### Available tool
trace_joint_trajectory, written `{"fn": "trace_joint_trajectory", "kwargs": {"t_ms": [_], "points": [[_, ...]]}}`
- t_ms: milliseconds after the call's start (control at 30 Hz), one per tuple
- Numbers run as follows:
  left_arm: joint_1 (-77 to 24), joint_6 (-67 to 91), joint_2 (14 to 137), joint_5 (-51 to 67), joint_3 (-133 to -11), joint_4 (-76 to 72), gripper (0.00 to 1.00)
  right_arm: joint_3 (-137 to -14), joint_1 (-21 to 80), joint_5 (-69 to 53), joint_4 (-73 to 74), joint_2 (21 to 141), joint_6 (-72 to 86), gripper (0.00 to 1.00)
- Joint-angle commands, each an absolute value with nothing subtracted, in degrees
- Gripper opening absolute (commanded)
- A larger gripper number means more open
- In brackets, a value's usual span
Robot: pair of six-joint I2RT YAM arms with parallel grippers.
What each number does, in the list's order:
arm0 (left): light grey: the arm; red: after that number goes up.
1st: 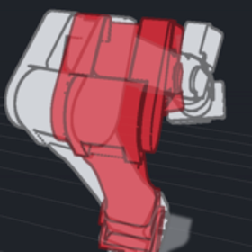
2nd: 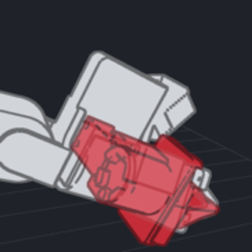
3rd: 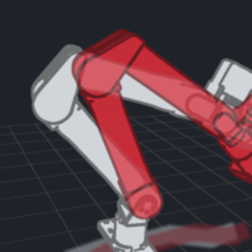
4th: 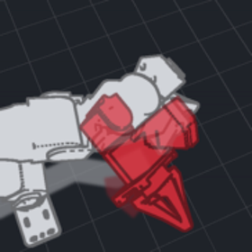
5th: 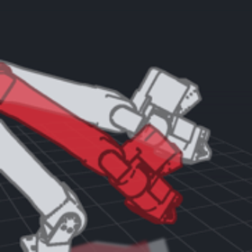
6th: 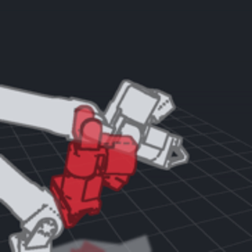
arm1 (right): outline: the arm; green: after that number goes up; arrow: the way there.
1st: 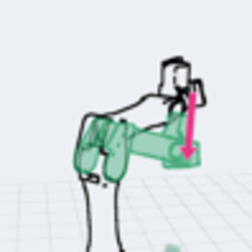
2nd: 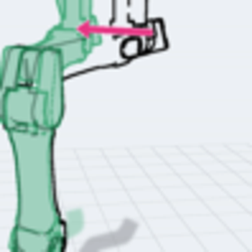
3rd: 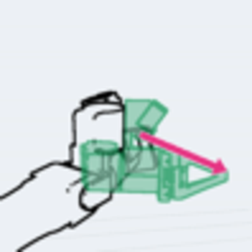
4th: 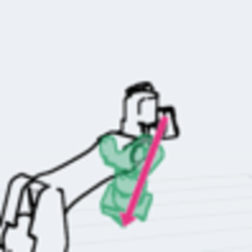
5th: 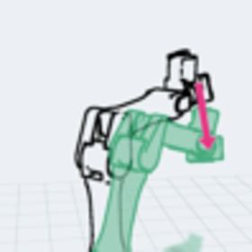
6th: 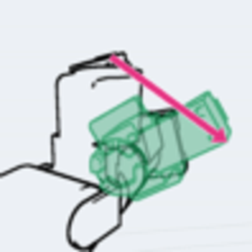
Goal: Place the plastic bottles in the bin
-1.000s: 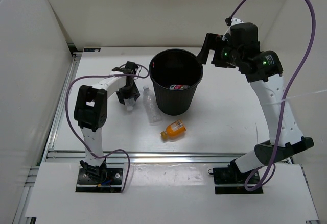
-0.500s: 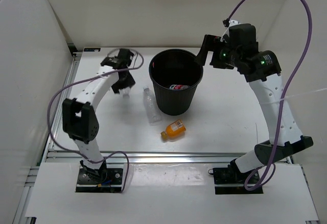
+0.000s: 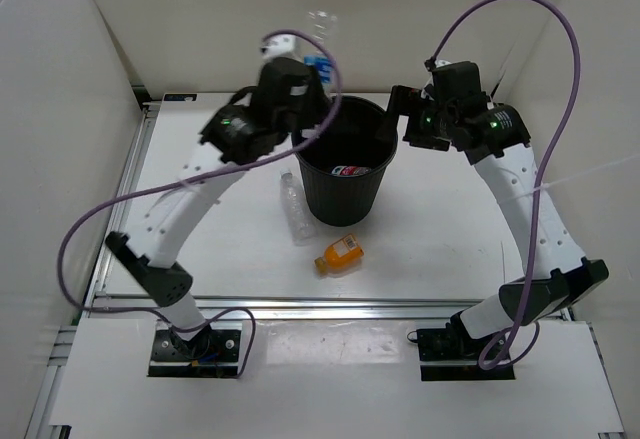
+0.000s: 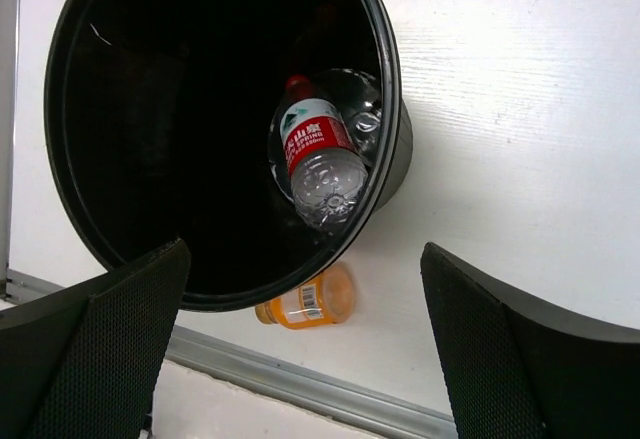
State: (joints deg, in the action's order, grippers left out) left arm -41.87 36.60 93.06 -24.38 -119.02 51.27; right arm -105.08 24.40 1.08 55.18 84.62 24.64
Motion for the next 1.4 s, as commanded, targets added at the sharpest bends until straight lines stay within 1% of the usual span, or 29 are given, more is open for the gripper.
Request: {"fn": "trace_joint_trajectory", "kwargs": {"t_ms": [0, 33, 167, 200, 233, 267, 300, 400, 433, 467, 533, 567, 600, 633, 667, 733, 767, 833, 867, 900, 1067, 1233, 1367], "points": [[-46.57, 28.93, 99.92, -25.13, -121.97, 50.89, 0.60, -104.68, 24.26, 1.67, 52.65, 81.56, 24.79, 1.00], [-47.19, 26.91, 100.54, -25.14, -121.99, 49.84, 0.62, -104.07, 24.26, 1.67, 52.65, 80.87, 24.79, 1.00], [-47.72, 26.89, 100.02, -24.17, -121.38, 48.43, 0.64, -102.22, 24.26, 3.25, 52.65, 79.11, 24.79, 1.00], [-48.59, 26.89, 100.02, -24.17, -120.68, 48.43, 0.67, -102.22, 24.26, 3.25, 52.65, 79.10, 24.79, 1.00], [-49.21, 26.89, 100.02, -24.78, -120.67, 48.43, 0.73, -101.43, 24.26, 3.86, 52.65, 79.10, 24.79, 1.00], [-50.70, 26.89, 99.41, -26.53, -120.67, 49.21, 0.92, -101.43, 24.26, 3.87, 52.65, 78.49, 24.79, 1.00], [-51.41, 26.89, 98.53, -32.02, -120.67, 50.09, 1.00, -100.90, 24.26, 4.39, 52.65, 78.49, 25.31, 1.00], [-52.03, 25.49, 94.50, -40.75, -120.15, 51.15, 1.00, -100.90, 24.26, 4.92, 52.65, 77.88, 25.31, 1.00], [-52.03, 25.49, 93.00, -47.13, -118.23, 50.46, 1.00, -100.90, 24.26, 4.92, 52.65, 77.87, 25.31, 1.00], [-51.51, 26.01, 91.42, -50.16, -116.91, 50.45, 1.00, -100.90, 24.26, 4.92, 52.65, 77.87, 25.31, 1.00], [-46.78, 30.73, 86.33, -55.96, -112.09, 52.02, 1.00, -100.38, 24.26, 4.92, 53.17, 77.35, 25.31, 1.00], [-44.06, 36.59, 84.48, -54.77, -110.06, 53.51, 1.00, -100.37, 24.26, 4.92, 53.17, 77.34, 25.31, 1.00], [-36.46, 38.65, 80.29, -51.28, -107.08, 54.05, 1.00, -100.37, 24.26, 4.92, 53.17, 77.34, 25.31, 1.00], [-31.78, 39.54, 77.90, -38.10, -103.22, 50.83, 1.00, -100.37, 24.26, 4.92, 53.17, 76.73, 25.31, 1.00], [-27.29, 39.55, 75.61, -29.97, -93.53, 47.84, 1.00, -99.85, 24.26, 4.92, 53.70, 76.73, 25.31, 1.00], [-17.81, 40.08, 71.83, -14.84, -83.72, 41.34, 1.00, -99.84, 23.74, 4.92, 53.70, 76.73, 24.79, 1.00], [-16.01, 40.08, 71.81, -4.85, -78.02, 39.13, 1.00, -99.84, 23.73, 4.92, 53.70, 76.21, 24.79, 1.00], [-12.50, 39.56, 75.12, 2.51, -74.11, 35.87, 0.99, -99.32, 23.21, 4.92, 53.70, 76.20, 24.26, 1.00], [-11.78, 39.03, 76.28, 8.99, -70.70, 34.38, 0.99, -98.79, 23.20, 4.92, 53.70, 75.68, 24.26, 1.00], [-11.17, 38.50, 77.33, 11.92, -68.84, 30.36, 0.99, -98.79, 23.20, 4.92, 53.70, 75.67, 23.74, 1.00], [-9.05, 37.10, 86.29, 23.88, -64.17, 24.09, 1.00, -97.65, 22.68, 2.72, 53.70, 75.06, 23.12, 1.00], [-9.05, 35.95, 93.42, 26.98, -63.63, 21.80, 1.00, -96.33, 22.15, 2.12, 54.23, 74.00, 21.97, 1.00], [-11.68, 35.95, 99.20, 29.09, -66.00, 19.78, 1.00, -95.19, 22.15, 1.58, 54.23, 72.77, 21.97, 1.00]]}}
